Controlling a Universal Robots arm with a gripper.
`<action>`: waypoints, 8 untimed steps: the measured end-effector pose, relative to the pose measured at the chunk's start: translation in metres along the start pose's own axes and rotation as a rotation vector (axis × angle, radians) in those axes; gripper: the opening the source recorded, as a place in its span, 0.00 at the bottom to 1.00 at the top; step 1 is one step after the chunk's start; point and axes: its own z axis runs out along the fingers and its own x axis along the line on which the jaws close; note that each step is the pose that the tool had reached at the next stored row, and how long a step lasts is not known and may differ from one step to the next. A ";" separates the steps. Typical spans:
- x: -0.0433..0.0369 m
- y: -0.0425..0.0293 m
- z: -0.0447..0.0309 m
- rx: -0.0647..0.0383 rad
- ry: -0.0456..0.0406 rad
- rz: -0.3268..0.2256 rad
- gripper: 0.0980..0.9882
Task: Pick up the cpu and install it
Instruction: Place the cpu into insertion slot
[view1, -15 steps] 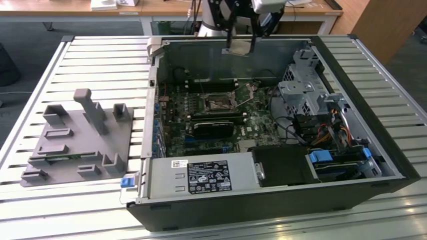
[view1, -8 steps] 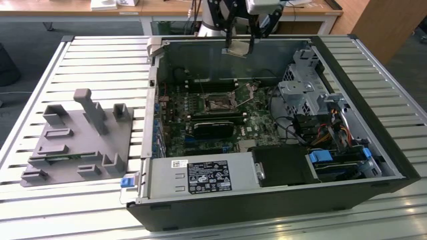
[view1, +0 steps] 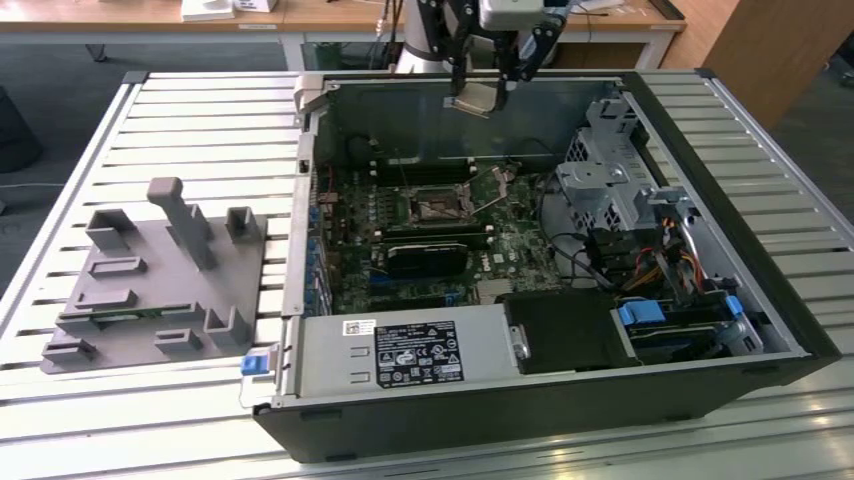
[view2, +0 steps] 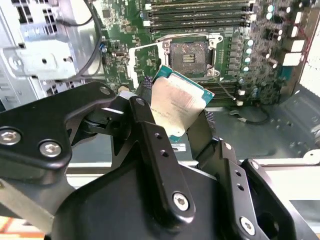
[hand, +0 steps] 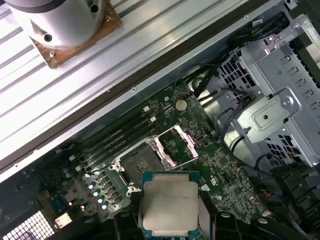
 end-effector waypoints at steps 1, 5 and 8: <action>0.0000 0.0000 0.0002 0.001 -0.0008 0.018 0.49; 0.0000 -0.0001 0.0009 0.002 -0.0040 0.090 0.49; 0.0000 -0.0001 0.0015 0.004 -0.0064 0.145 0.49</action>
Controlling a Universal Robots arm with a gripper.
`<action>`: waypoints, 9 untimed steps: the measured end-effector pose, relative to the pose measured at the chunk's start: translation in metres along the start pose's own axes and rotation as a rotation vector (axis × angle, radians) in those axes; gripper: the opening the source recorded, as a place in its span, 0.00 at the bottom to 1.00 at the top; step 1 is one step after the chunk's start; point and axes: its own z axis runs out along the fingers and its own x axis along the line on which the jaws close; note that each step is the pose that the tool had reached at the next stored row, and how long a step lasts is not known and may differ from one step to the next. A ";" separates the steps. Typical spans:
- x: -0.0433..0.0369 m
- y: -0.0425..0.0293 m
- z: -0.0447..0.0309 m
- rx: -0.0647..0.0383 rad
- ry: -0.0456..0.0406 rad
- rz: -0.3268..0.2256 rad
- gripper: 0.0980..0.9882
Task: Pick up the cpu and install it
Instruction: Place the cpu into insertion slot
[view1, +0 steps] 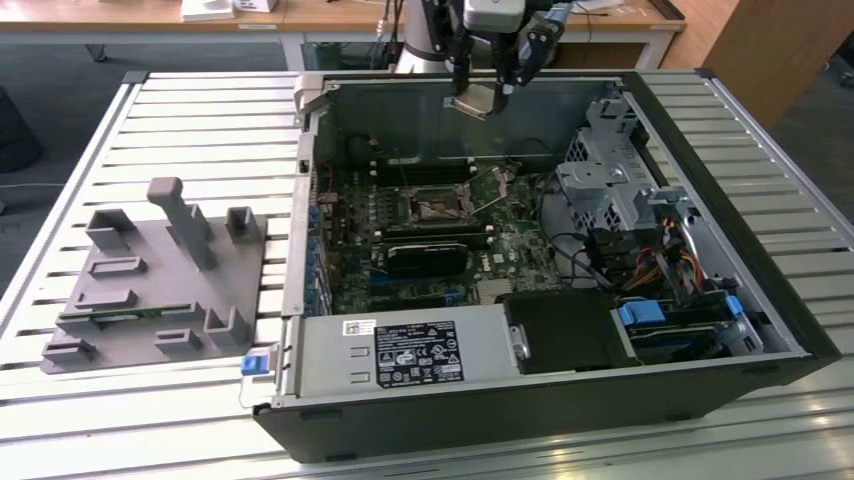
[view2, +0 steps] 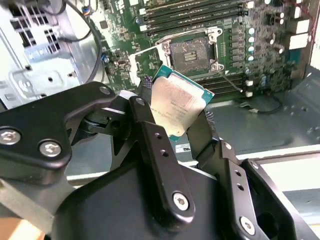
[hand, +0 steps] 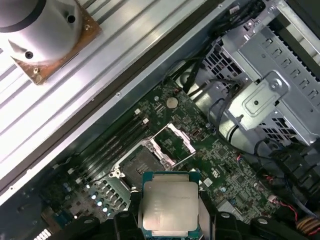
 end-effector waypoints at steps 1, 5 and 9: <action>0.0000 0.0000 0.0001 0.000 -0.0008 0.018 0.49; 0.0000 0.0000 0.0006 0.002 -0.0040 0.090 0.49; 0.0000 0.0000 0.0010 0.004 -0.0072 0.163 0.49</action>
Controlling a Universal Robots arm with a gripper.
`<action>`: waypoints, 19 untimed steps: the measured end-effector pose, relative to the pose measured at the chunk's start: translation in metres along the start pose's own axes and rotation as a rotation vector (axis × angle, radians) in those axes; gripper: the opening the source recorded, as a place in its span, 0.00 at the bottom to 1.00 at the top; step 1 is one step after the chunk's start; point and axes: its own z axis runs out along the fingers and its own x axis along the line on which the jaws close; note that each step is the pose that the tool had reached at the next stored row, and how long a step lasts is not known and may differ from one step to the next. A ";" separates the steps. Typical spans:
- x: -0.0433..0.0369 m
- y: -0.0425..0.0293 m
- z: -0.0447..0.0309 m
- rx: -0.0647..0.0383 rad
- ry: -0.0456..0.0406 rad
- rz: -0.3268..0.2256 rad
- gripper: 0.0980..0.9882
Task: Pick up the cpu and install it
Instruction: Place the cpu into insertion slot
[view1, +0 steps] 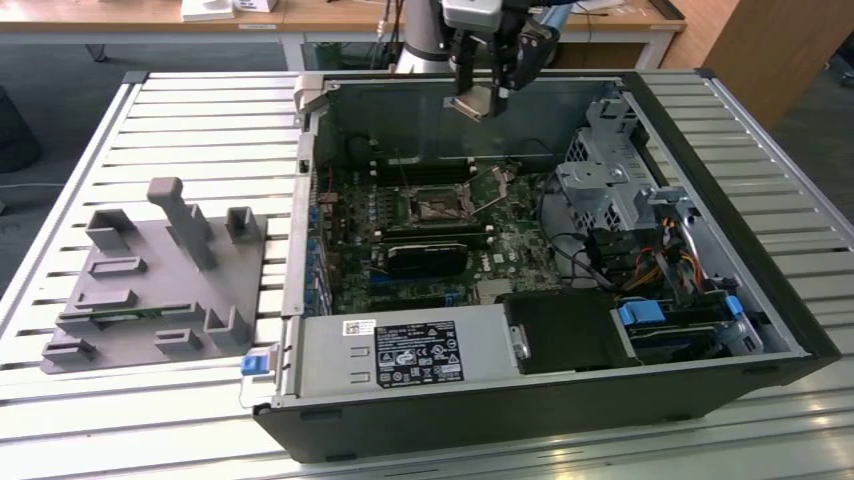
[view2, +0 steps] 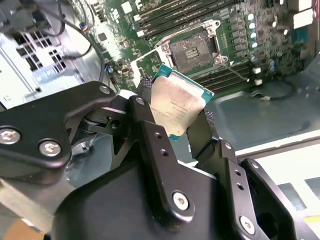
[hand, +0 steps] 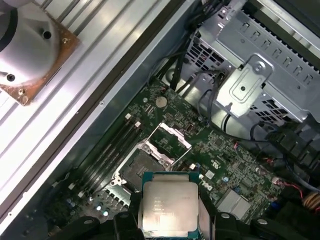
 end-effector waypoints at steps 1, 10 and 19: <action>0.0000 0.0000 0.0001 0.001 -0.0008 0.018 0.49; 0.0001 -0.0001 0.0020 0.005 -0.0079 0.180 0.49; 0.0007 -0.0008 0.0031 0.007 -0.0117 0.266 0.49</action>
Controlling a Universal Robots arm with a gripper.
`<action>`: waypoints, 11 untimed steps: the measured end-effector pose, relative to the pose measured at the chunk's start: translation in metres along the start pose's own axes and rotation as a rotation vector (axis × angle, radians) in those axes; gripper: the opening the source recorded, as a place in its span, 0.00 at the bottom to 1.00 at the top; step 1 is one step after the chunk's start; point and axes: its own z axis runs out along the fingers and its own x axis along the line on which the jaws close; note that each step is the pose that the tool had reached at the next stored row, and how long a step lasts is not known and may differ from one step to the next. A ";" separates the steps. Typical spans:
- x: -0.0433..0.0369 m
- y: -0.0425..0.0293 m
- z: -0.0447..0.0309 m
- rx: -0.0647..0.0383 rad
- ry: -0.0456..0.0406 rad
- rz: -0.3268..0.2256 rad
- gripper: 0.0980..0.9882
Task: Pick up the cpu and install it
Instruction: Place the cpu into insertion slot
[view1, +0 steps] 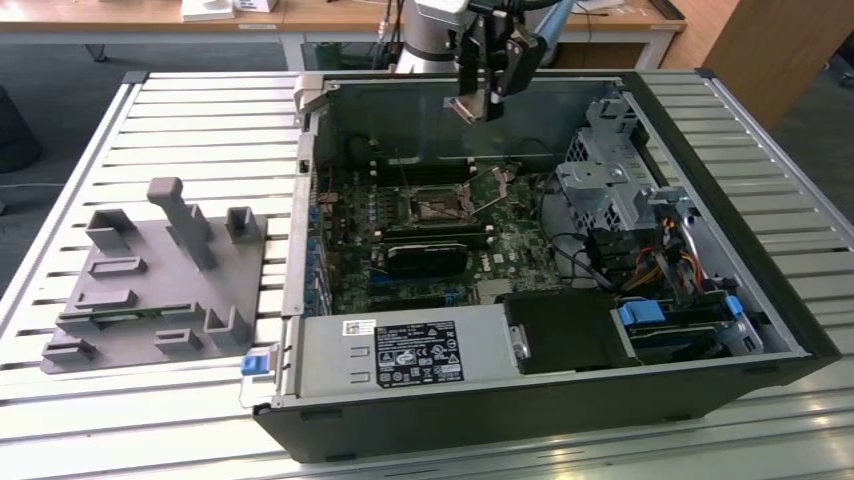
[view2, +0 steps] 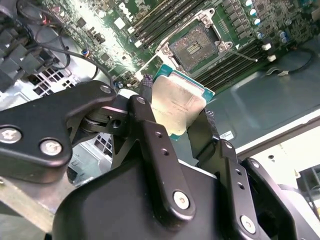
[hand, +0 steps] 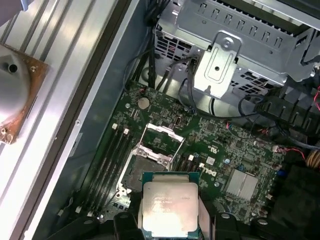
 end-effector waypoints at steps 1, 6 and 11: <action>0.0000 0.0000 0.0002 0.000 -0.0005 0.011 0.49; 0.0003 0.0000 0.0012 0.002 -0.0035 0.079 0.49; 0.0004 -0.0001 0.0035 0.004 -0.0075 0.165 0.49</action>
